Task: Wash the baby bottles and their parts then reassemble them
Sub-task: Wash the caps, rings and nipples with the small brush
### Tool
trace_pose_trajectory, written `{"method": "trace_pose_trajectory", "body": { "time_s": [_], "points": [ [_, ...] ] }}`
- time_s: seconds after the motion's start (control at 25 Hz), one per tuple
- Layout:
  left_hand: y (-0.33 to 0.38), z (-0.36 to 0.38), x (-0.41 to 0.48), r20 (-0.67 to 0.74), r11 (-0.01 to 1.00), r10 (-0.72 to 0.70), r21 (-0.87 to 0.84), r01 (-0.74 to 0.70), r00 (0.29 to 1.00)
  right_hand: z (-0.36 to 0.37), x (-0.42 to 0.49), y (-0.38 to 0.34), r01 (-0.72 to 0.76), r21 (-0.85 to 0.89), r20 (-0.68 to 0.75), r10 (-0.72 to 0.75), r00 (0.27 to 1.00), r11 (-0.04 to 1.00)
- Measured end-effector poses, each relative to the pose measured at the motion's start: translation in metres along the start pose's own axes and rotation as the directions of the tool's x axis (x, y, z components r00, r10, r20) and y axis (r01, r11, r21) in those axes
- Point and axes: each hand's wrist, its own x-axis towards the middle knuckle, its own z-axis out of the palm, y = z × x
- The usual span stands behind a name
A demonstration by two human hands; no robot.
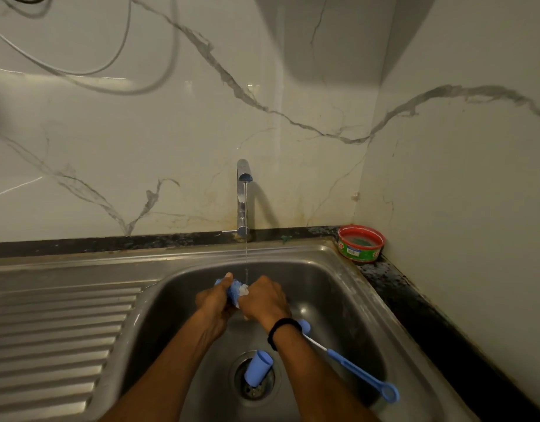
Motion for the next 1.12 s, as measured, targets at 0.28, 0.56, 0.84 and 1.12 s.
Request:
{"method": "trace_pose_trajectory", "body": {
  "time_s": [0.28,0.56,0.84,1.12],
  "points": [
    [0.007,0.003,0.0,-0.024,0.998,0.059,-0.012,-0.059,0.998,0.0,0.001,-0.001,0.007,0.067,-0.007,-0.007,1.0,0.998],
    [0.008,0.012,-0.004,0.14,0.999,0.044,0.019,-0.048,0.989,-0.011,0.005,0.0,-0.028,0.105,-0.083,0.037,0.996,0.994],
    [0.009,0.025,-0.01,0.232,1.0,0.013,0.022,-0.018,0.973,-0.017,0.008,0.007,-0.053,0.112,-0.148,0.069,0.987,0.992],
    [0.012,0.025,-0.004,0.117,0.998,0.057,-0.012,-0.056,0.991,-0.011,0.007,0.001,-0.042,0.161,-0.105,0.06,0.993,0.986]
  ]
}}
